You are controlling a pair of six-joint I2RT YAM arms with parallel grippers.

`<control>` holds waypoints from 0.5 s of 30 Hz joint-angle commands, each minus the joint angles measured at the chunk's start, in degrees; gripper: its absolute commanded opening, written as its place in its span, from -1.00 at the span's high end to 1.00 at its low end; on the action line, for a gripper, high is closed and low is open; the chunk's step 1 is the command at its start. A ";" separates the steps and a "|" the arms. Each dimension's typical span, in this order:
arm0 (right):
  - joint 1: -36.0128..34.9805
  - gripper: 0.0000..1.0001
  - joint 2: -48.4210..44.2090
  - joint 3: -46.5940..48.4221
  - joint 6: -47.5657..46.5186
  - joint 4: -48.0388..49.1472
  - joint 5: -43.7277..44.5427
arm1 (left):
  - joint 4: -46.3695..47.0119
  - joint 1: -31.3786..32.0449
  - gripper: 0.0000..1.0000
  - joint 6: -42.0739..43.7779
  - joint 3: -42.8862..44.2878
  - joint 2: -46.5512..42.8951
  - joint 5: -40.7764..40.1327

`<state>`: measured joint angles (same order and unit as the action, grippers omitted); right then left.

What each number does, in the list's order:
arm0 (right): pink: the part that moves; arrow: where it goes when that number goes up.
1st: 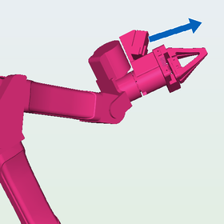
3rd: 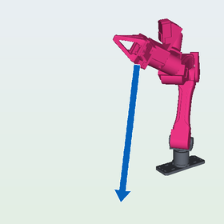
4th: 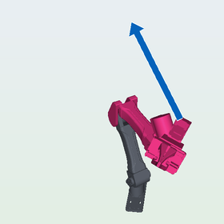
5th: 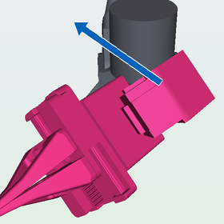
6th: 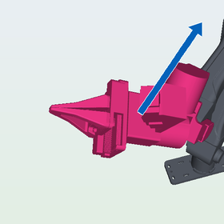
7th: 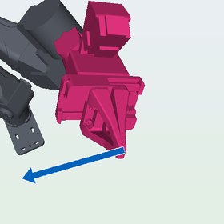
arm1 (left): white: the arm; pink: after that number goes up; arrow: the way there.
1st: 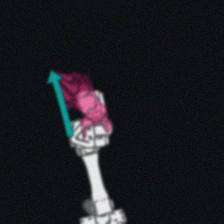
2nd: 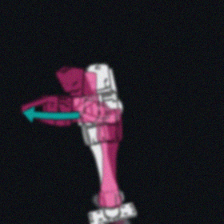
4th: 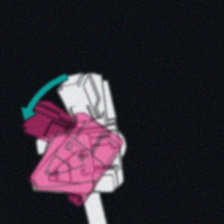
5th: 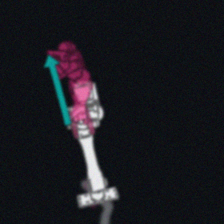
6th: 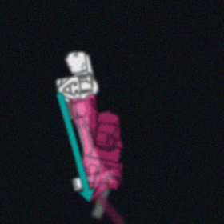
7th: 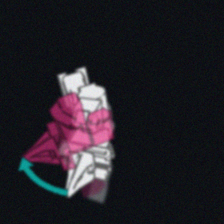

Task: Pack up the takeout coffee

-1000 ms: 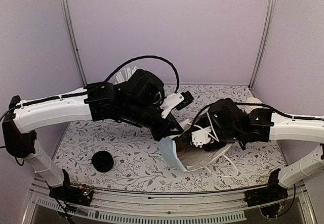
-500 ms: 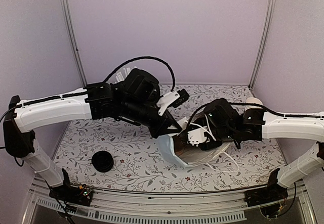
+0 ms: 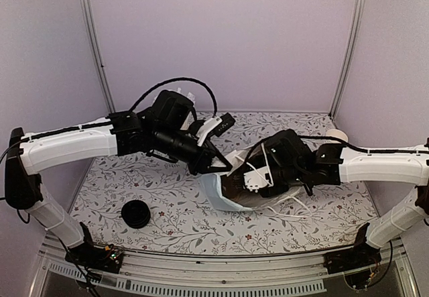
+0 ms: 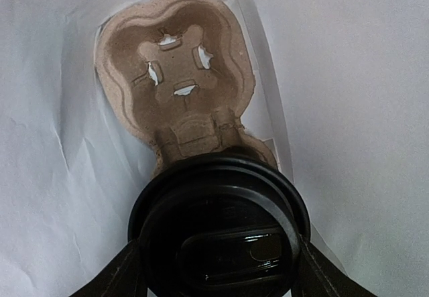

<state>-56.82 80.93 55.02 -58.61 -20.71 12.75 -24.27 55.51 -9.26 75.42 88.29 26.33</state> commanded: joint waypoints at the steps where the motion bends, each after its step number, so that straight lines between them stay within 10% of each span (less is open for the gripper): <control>1: 0.48 0.34 1.44 4.65 0.43 -5.18 -2.80 | 3.97 -2.76 1.00 -2.41 -1.13 -0.74 9.95; 15: -0.41 0.33 4.36 13.05 3.99 -19.48 -5.19 | 8.55 -5.49 1.00 -9.68 -2.28 1.18 28.62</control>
<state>-56.69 84.51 65.45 -56.58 -34.57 8.29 -20.08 50.98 -15.90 74.28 89.19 45.63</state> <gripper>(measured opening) 0.683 0.010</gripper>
